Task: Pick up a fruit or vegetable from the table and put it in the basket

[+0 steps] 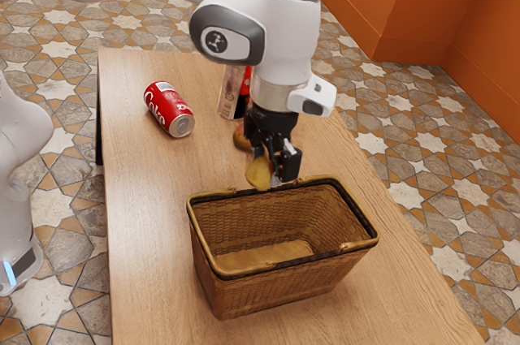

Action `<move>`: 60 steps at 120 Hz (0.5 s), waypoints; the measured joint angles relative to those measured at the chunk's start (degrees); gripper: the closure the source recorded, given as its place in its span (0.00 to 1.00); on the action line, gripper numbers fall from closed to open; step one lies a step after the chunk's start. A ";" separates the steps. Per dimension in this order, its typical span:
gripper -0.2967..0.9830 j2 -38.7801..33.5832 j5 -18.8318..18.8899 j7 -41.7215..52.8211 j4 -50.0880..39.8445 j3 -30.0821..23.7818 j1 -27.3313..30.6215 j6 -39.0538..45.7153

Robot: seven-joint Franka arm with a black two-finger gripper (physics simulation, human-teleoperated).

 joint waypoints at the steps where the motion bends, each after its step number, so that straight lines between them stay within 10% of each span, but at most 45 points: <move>1: 0.51 0.19 -0.04 -0.05 0.01 -0.05 -0.31 0.00; 30: 0.51 8.58 -1.08 -1.30 4.27 -0.67 -4.75 1.61; 60: 0.28 9.20 -3.55 -1.02 7.68 0.22 -3.67 -0.10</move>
